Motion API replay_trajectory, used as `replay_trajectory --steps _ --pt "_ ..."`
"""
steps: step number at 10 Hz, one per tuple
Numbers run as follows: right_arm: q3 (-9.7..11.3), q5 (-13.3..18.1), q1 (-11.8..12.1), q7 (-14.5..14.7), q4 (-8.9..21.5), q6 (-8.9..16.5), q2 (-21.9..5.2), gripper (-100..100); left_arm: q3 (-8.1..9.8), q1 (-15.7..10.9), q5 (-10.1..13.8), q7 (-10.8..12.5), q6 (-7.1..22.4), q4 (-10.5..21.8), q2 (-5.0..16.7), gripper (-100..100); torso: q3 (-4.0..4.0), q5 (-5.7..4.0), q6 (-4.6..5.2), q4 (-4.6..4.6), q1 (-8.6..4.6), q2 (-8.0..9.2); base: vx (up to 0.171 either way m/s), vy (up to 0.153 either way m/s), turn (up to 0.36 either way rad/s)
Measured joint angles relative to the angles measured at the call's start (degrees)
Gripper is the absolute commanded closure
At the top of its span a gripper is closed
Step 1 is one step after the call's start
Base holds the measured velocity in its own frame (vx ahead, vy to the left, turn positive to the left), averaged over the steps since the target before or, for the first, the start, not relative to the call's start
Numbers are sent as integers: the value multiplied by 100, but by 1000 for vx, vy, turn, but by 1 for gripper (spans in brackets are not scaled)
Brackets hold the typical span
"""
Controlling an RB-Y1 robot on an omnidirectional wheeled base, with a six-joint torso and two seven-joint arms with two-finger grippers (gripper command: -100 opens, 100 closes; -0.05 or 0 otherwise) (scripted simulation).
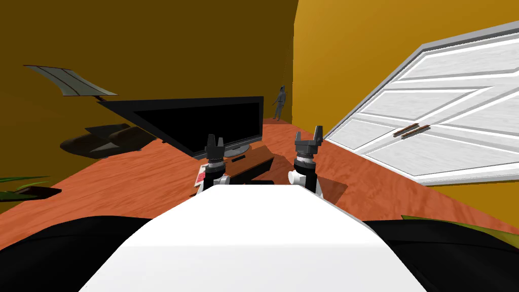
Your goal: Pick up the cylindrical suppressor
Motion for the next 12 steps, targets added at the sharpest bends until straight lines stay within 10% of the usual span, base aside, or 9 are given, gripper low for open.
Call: replay_trajectory --steps 12 --pt "0 0 0 0 0 0 0 0 96 -486 947 207 1222 1857 1046 -100 0 0 -2 0 0 0 -3 -16 -118"
